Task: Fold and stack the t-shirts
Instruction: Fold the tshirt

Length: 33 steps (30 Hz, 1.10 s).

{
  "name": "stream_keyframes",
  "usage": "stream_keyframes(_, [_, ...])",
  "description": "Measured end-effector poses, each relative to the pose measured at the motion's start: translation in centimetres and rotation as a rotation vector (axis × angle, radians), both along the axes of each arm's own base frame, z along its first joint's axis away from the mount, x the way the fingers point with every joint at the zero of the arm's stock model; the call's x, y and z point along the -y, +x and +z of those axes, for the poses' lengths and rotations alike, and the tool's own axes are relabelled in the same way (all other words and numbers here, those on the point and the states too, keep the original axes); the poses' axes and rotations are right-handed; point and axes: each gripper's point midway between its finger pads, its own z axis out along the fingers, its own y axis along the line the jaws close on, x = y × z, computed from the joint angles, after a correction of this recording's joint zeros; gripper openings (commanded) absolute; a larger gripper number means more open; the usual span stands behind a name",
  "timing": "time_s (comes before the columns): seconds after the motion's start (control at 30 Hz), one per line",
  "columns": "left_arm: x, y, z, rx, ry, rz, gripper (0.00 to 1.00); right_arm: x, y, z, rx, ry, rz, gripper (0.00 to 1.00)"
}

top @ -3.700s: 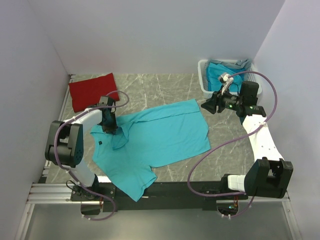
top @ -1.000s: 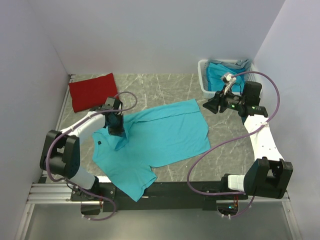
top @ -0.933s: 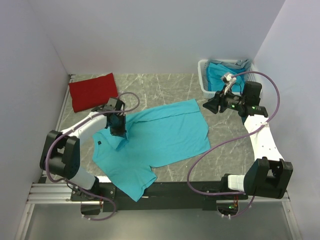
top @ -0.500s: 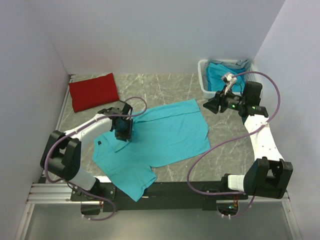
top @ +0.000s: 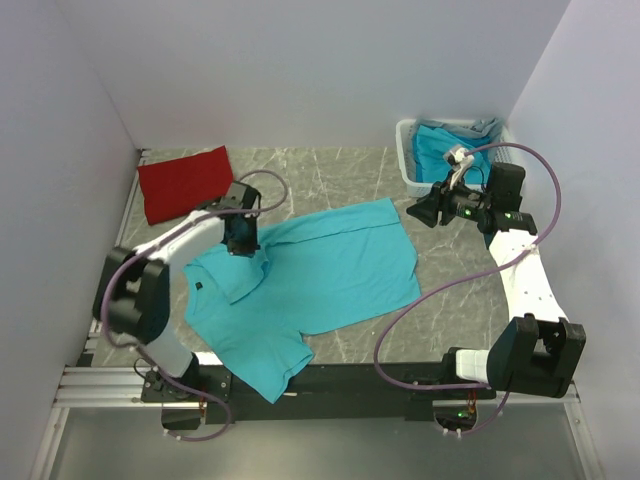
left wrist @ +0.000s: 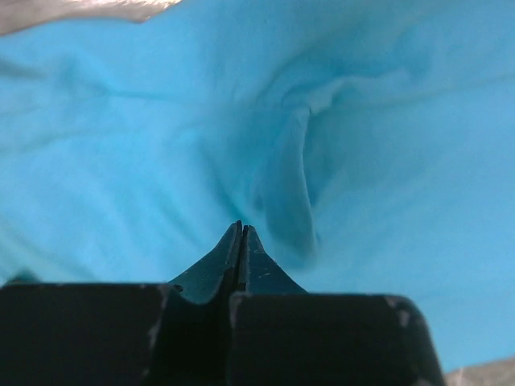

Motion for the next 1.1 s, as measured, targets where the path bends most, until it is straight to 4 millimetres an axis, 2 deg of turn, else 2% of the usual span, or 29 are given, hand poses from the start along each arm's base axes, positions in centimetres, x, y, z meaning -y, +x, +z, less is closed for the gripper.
stream_keyframes(0.1, [0.5,0.8,-2.3,-0.05,0.019,-0.006,0.01,0.1,0.0,0.0,0.0,0.002,-0.002,0.54])
stream_keyframes(0.17, [0.9,0.5,-3.8,-0.092,0.026,-0.021,0.12,0.2,0.0,0.0,0.0,0.002,-0.004,0.54])
stream_keyframes(0.23, [1.7,-0.1,-4.6,-0.121,0.021,-0.048,0.25,0.3,0.0,0.0,0.0,0.002,-0.005,0.54])
stream_keyframes(0.27, [2.2,-0.3,-4.8,-0.13,0.014,-0.062,0.28,0.3,0.0,0.0,0.0,0.003,-0.005,0.54])
stream_keyframes(0.33, [3.0,-0.4,-4.7,-0.132,-0.002,-0.078,0.35,0.3,0.0,0.0,0.0,0.003,-0.005,0.54])
stream_keyframes(0.43, [3.6,-0.2,-4.3,-0.117,-0.01,-0.089,0.39,0.3,0.0,0.0,0.0,0.003,-0.005,0.54])
stream_keyframes(0.63, [2.5,0.8,-3.1,-0.064,0.024,-0.057,0.42,0.3,-0.1,-0.1,-0.007,0.004,-0.005,0.54])
stream_keyframes(0.77, [0.2,2.2,-1.4,0.016,-0.015,0.034,0.37,0.3,-0.2,-0.4,-0.017,0.001,-0.002,0.54])
stream_keyframes(0.97, [-9.0,4.7,0.6,0.139,-0.093,0.358,0.26,0.3,-0.1,-0.9,-0.036,0.002,0.002,0.54])
stream_keyframes(1.1, [-11.2,5.7,0.4,0.156,-0.107,0.446,0.21,0.3,-0.2,-1.0,-0.04,0.003,0.005,0.54])
